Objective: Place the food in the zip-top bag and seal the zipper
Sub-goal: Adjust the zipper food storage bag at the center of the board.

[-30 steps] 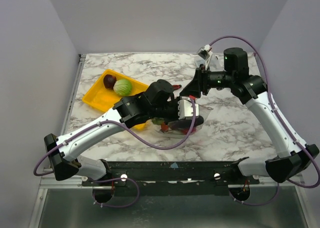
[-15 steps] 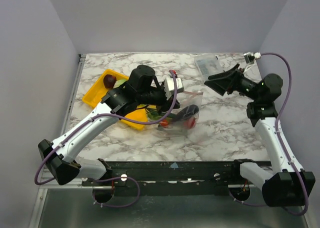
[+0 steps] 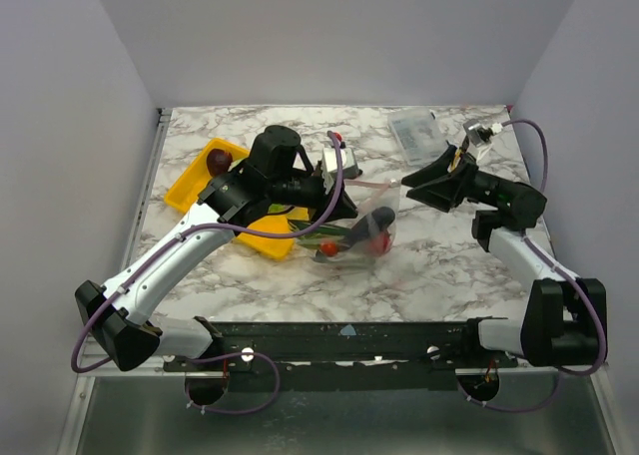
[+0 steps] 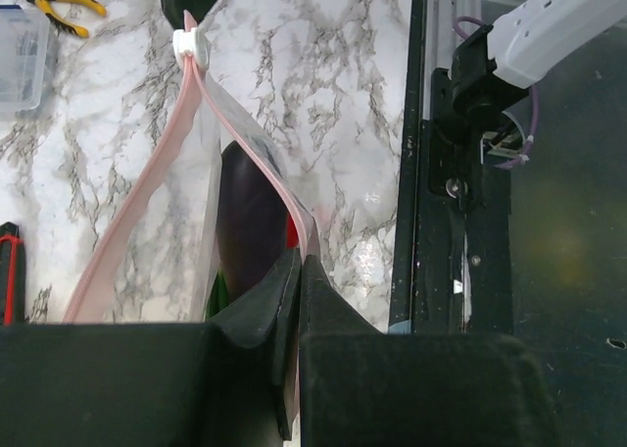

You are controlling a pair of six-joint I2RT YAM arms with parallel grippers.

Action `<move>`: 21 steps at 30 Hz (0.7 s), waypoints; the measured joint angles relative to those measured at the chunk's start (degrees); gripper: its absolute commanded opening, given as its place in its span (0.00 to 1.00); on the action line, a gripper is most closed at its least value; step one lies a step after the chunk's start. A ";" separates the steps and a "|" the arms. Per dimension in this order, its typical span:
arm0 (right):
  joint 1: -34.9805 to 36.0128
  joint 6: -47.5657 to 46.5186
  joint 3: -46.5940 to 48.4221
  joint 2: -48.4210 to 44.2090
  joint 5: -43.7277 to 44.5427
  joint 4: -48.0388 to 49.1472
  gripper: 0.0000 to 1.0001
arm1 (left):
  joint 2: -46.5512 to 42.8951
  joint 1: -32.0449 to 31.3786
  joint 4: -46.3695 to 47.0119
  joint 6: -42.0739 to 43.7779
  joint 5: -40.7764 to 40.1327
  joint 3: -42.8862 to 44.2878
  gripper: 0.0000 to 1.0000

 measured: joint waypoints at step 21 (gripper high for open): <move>5.70 -13.38 -2.93 -0.28 2.10 -11.58 0.39 | 0.07 0.46 -0.26 0.00 2.01 0.00 0.00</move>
